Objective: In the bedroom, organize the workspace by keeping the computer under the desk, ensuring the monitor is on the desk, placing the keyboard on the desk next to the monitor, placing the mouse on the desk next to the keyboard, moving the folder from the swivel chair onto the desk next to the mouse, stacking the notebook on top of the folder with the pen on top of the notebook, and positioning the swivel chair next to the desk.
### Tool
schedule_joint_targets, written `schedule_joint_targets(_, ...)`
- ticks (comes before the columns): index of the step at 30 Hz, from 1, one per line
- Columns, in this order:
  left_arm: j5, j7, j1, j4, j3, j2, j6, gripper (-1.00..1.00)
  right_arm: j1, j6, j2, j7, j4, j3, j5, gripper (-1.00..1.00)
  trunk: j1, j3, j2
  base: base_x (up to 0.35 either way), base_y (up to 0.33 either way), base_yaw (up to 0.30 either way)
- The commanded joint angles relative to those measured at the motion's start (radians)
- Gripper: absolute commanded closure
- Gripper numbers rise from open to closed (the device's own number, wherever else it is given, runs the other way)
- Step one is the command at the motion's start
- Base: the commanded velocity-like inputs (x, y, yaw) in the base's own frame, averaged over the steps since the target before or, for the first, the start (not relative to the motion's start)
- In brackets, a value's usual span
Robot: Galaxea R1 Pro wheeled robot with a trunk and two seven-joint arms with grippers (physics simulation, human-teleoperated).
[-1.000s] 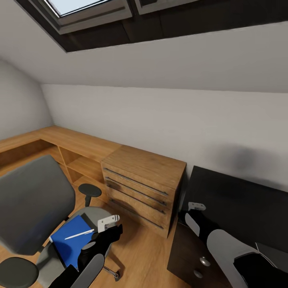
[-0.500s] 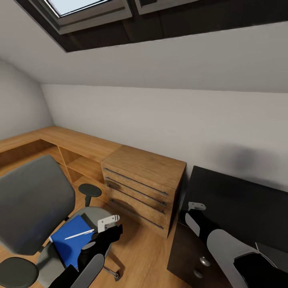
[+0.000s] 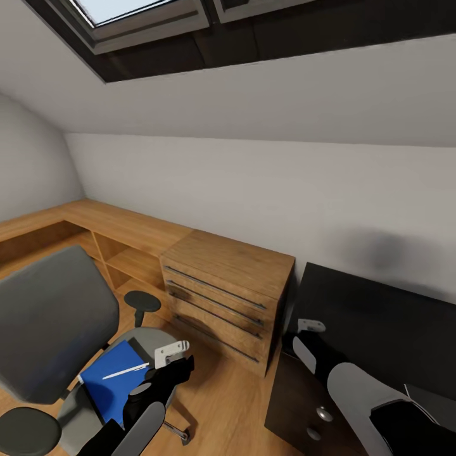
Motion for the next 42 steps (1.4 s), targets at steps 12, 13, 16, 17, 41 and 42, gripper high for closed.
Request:
schedule_joint_targets(12, 0.006, 0.007, -0.001, 0.002, 0.001, 0.002, 0.003, -1.0, -0.001, 0.001, -0.005, -0.011, -0.055, 0.006, -0.012, 1.0, -0.034, 0.027, 0.062, 0.0, 0.0, 0.0)
schedule_joint_targets(13, 0.006, 0.007, -0.001, 0.002, 0.001, 0.002, 0.003, -1.0, -0.001, 0.003, -0.007, -0.011, -0.08, 0.006, -0.013, 1.0, -0.038, 0.03, 0.069, 0.0, 0.0, 0.0)
schedule_joint_targets(16, 0.005, 0.008, -0.001, 0.003, 0.001, 0.002, 0.003, -1.0, 0.001, 0.006, -0.031, -0.012, -0.141, 0.005, -0.028, 1.0, -0.05, 0.04, 0.09, -0.007, 0.0, 0.0)
schedule_joint_targets(17, 0.005, 0.008, -0.001, 0.003, 0.001, 0.002, 0.003, -1.0, 0.001, 0.007, -0.041, -0.013, -0.152, 0.005, -0.039, 1.0, -0.054, 0.043, 0.097, -0.094, 0.0, 0.0)
schedule_joint_targets(41, 0.003, 0.006, -0.001, 0.038, 0.007, 0.001, 0.006, -1.0, 0.013, 0.092, -0.112, -0.021, -0.47, -0.022, -0.174, 1.0, -0.134, 0.109, 0.244, -0.163, 0.0, -0.021)
schedule_joint_targets(42, 0.004, 0.006, -0.001, 0.039, 0.007, 0.001, 0.006, -1.0, 0.013, 0.092, -0.112, -0.021, -0.47, -0.023, -0.174, 1.0, -0.134, 0.109, 0.244, 0.0, 0.0, -0.05)
